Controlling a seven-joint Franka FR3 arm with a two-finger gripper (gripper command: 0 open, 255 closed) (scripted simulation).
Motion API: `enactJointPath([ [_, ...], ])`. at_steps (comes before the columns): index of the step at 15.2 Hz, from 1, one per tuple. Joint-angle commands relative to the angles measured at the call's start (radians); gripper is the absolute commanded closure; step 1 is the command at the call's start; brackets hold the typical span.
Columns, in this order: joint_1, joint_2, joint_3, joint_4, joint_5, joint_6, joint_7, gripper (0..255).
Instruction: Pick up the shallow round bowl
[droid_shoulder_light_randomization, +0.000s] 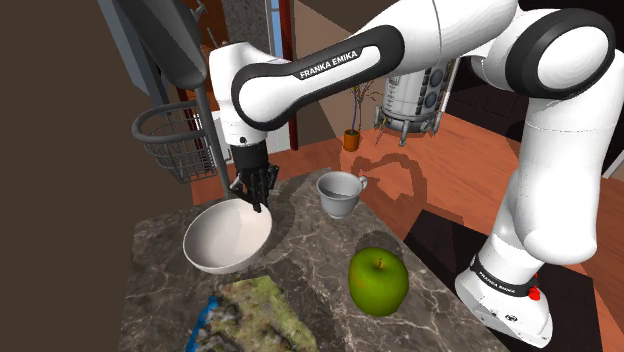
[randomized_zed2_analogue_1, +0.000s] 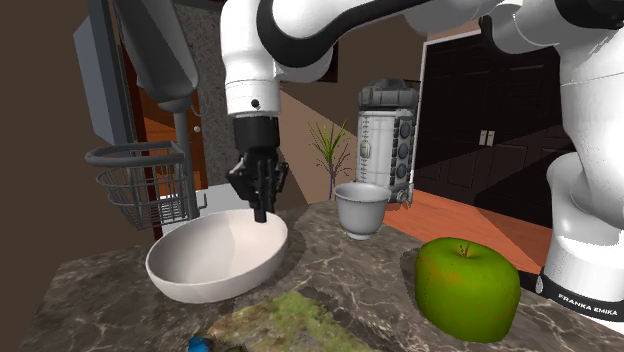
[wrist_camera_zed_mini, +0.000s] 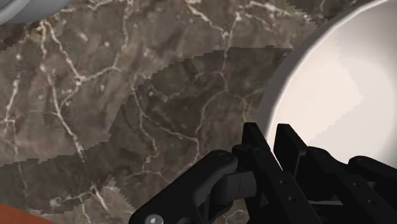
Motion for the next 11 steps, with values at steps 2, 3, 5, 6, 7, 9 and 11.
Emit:
enactJointPath([
  [2,0.001,-0.005,0.001,0.033,0.001,-0.038,0.004,255],
  [3,0.001,-0.007,0.002,0.044,0.002,-0.050,0.005,255],
  [5,0.001,-0.011,0.002,0.066,0.002,-0.076,0.007,255],
  [6,0.001,-0.012,0.002,0.078,0.003,-0.089,0.008,255],
  [7,0.001,-0.013,0.003,0.090,0.003,-0.102,0.009,255],
  [9,0.002,-0.015,0.003,0.115,0.003,-0.128,0.012,255],
  [11,0.002,-0.015,0.003,0.117,0.003,-0.130,0.012,255],
])
